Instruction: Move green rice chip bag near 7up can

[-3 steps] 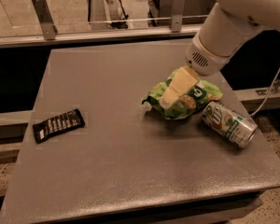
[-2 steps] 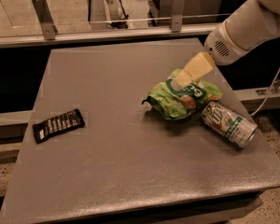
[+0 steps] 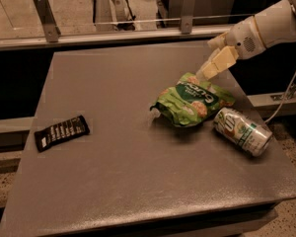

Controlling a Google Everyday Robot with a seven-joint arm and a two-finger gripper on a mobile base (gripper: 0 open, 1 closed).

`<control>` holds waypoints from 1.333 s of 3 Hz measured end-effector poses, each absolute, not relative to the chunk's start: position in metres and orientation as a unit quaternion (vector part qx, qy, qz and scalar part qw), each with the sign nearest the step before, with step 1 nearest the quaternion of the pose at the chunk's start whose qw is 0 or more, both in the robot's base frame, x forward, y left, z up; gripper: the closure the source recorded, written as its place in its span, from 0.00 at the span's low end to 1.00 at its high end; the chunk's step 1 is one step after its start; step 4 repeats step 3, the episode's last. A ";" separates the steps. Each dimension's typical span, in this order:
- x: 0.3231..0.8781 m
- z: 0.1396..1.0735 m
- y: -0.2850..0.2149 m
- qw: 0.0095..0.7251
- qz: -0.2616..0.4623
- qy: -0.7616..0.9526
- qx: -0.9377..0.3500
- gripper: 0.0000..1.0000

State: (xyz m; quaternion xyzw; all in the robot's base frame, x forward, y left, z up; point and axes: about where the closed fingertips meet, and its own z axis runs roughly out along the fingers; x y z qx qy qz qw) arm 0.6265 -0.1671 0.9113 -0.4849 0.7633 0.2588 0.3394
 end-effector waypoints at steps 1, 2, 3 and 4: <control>0.638 0.973 -0.166 0.425 0.240 0.680 -0.547 0.00; 0.641 1.052 -0.188 0.521 0.179 0.618 -0.561 0.00; 0.643 1.065 -0.189 0.533 0.168 0.609 -0.563 0.00; 0.643 1.065 -0.189 0.533 0.168 0.609 -0.563 0.00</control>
Offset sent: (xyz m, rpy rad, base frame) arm 0.0158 -0.0675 0.2622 0.1039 -0.8566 0.0265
